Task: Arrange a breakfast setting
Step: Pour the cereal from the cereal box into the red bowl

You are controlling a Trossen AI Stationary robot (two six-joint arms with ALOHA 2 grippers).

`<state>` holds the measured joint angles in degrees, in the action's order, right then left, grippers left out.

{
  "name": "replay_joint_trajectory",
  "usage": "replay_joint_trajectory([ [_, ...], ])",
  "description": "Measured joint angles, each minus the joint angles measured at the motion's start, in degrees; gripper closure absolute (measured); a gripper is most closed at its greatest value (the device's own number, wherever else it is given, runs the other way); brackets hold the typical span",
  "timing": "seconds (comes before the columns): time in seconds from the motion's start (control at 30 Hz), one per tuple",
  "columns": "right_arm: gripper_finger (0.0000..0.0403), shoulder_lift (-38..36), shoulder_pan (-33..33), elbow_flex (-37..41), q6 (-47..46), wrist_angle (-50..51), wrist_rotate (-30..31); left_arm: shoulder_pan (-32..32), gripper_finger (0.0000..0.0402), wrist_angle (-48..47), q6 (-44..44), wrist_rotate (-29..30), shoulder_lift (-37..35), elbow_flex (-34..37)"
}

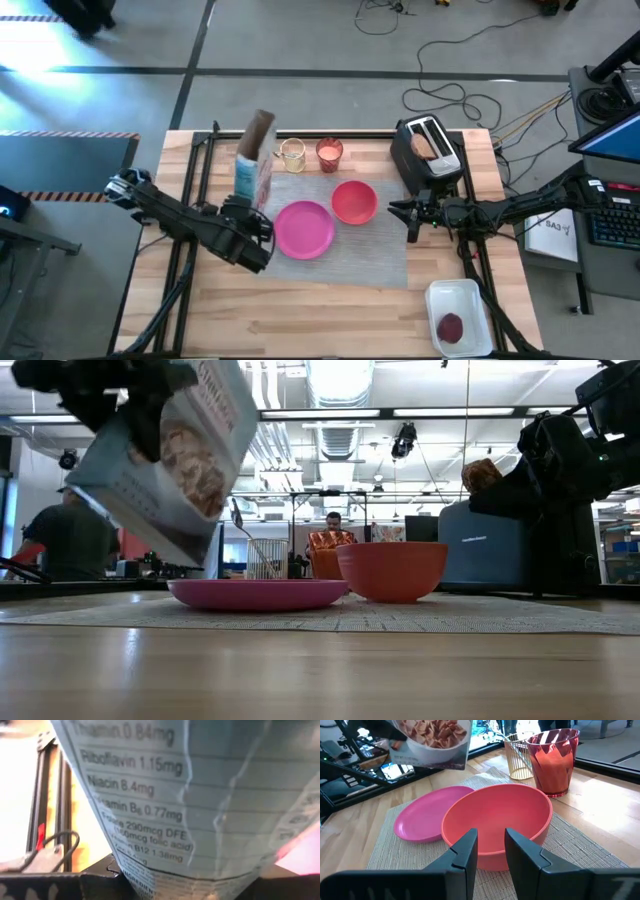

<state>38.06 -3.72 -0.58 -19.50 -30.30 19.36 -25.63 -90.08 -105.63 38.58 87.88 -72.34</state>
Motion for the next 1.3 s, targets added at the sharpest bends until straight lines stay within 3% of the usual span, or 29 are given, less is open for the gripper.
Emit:
replay_joint_trajectory([
  [0.27,0.0316,0.0,0.0,0.0,0.0,0.0,0.0,0.1,0.022,-0.1,17.1,0.8,-3.8,-6.2],
  [0.57,0.0316,0.0,0.0,0.0,0.0,0.0,0.0,0.4,0.022,-0.1,36.8,-5.4,-5.4,-17.4],
  [0.8,0.0316,0.0,0.0,0.0,0.0,0.0,0.0,0.6,0.022,-0.1,43.8,-11.6,-3.9,-21.4],
  [1.3,0.0316,0.0,0.0,0.0,0.0,0.0,0.0,4.7,0.022,3.7,53.1,-26.8,2.8,-21.7],
])
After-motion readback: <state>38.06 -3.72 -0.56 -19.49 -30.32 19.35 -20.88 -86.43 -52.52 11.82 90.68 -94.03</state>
